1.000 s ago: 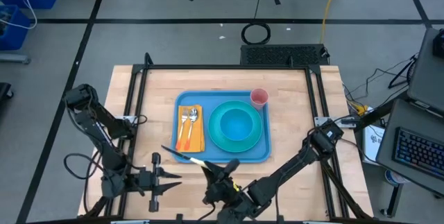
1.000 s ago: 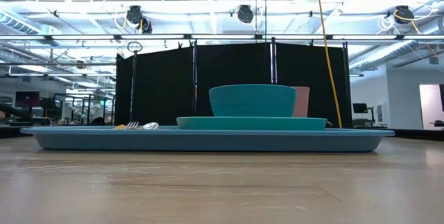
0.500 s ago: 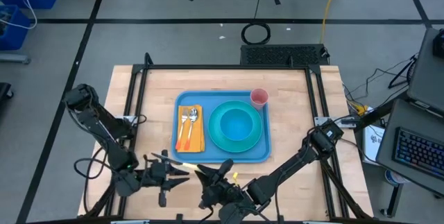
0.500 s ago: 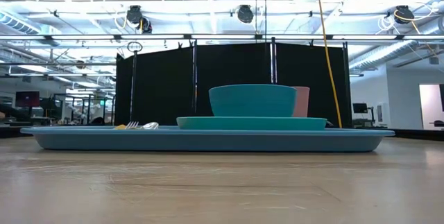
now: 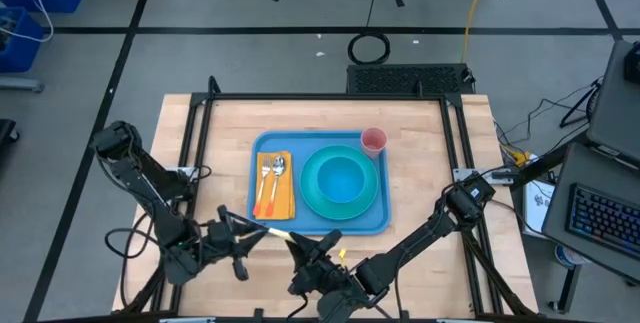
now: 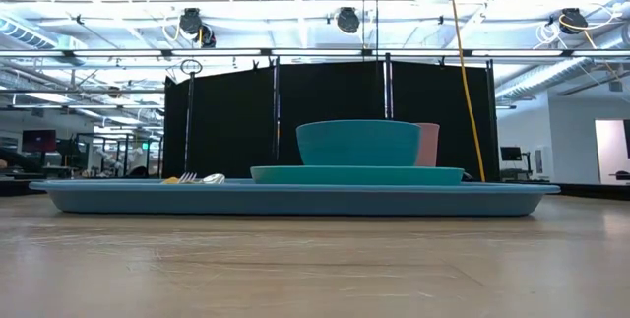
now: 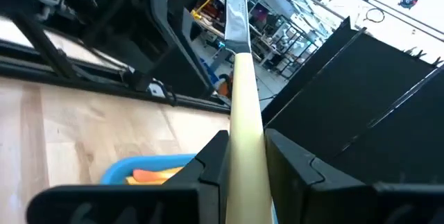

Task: Set up tray
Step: Put the orange knife on the yellow napkin

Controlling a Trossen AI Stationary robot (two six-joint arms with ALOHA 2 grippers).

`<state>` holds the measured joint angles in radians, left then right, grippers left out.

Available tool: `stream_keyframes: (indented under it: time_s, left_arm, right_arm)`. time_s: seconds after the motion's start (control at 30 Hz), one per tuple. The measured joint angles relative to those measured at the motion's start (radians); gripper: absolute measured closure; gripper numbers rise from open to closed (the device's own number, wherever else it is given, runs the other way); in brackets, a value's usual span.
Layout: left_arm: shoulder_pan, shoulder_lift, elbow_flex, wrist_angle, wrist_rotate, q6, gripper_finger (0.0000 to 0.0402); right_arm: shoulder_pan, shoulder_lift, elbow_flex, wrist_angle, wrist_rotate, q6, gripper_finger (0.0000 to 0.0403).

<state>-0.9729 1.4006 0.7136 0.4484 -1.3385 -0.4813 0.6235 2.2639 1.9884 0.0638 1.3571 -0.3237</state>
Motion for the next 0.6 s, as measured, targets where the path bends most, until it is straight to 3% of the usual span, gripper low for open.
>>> stream_keyframes:
  time_s: [0.1, 0.27, 0.43, 0.6]
  left_arm:
    - [-0.007, 0.000, 0.000, 0.012, -0.048, 0.055, 0.0323]
    - [-0.007, 0.000, 0.000, 0.011, -0.027, 0.088, 0.0322]
    - [-0.007, 0.000, 0.000, -0.031, 0.103, 0.110, 0.0323]
    - [-0.001, 0.000, 0.000, -0.056, 0.134, 0.034, 0.0323]
  right_arm:
    - [-0.002, 0.000, 0.000, 0.026, -0.013, -0.016, 0.0343]
    - [-0.015, 0.000, 0.000, 0.043, -0.028, -0.033, 0.0343]
    - [-0.017, 0.000, 0.000, 0.042, -0.052, -0.032, 0.0343]
    - [-0.018, 0.000, 0.000, 0.044, -0.052, -0.033, 0.0343]
